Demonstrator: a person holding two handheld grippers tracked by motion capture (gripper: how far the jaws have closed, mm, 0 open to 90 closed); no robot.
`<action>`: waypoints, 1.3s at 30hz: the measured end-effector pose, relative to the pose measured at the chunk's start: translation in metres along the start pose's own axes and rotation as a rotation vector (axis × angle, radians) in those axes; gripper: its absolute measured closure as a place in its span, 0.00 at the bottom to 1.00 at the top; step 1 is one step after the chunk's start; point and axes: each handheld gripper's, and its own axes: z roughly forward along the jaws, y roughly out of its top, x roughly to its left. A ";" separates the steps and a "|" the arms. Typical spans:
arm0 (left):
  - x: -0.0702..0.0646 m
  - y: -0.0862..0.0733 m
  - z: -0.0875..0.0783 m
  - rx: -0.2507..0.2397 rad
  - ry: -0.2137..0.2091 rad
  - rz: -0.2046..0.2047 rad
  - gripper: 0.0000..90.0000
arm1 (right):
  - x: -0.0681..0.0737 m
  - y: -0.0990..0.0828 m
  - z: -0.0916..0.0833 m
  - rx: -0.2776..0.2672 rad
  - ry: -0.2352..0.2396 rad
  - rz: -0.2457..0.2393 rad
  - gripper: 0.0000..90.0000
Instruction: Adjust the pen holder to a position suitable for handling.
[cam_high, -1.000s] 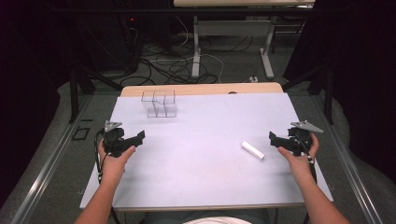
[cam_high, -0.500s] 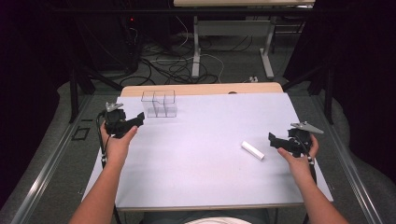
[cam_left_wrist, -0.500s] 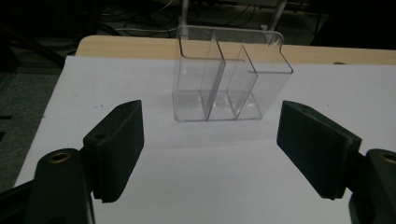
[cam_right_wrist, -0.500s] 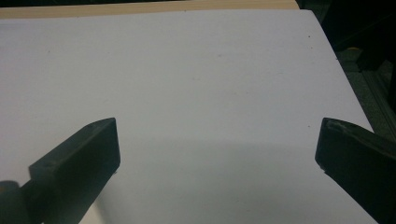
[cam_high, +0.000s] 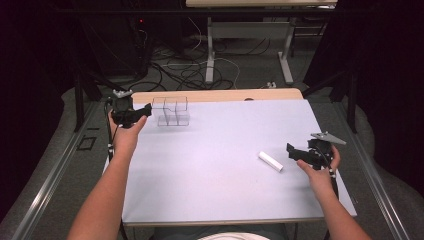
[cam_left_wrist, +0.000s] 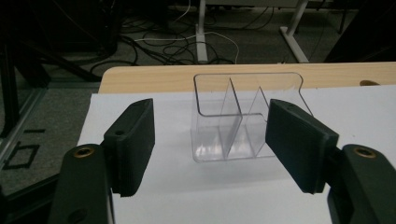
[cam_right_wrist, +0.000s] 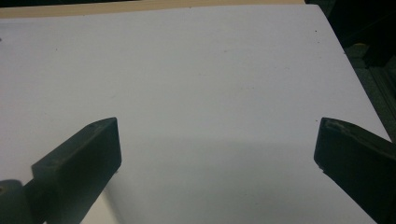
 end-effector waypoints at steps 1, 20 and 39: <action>0.000 0.003 0.002 0.008 0.003 0.008 0.39 | 0.000 0.000 0.000 0.000 0.000 0.000 0.00; -0.003 0.022 0.048 0.095 -0.005 0.045 0.48 | 0.000 -0.005 -0.013 0.001 0.015 0.023 0.01; 0.011 0.015 0.083 0.165 -0.016 -0.036 0.59 | -0.008 -0.013 -0.023 0.005 -0.005 0.050 0.02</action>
